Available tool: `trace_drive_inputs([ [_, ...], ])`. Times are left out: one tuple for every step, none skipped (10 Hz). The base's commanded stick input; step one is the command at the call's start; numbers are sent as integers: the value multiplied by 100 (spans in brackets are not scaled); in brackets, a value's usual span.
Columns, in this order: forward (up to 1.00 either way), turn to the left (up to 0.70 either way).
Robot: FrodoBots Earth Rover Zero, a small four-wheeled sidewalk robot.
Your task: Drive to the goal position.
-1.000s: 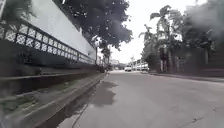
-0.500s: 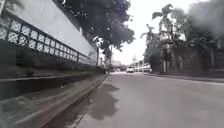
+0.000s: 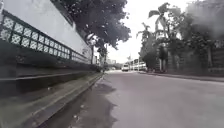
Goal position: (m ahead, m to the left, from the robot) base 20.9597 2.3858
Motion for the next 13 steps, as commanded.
trace_drive_inputs([
  [70, -12],
  [70, -31],
  [70, -15],
  [70, 0],
  [70, 0],
  [70, 0],
  [70, 0],
  [70, 0],
  [70, 0],
  [70, -1],
  [70, -26],
  [70, -14],
  [70, 0],
])
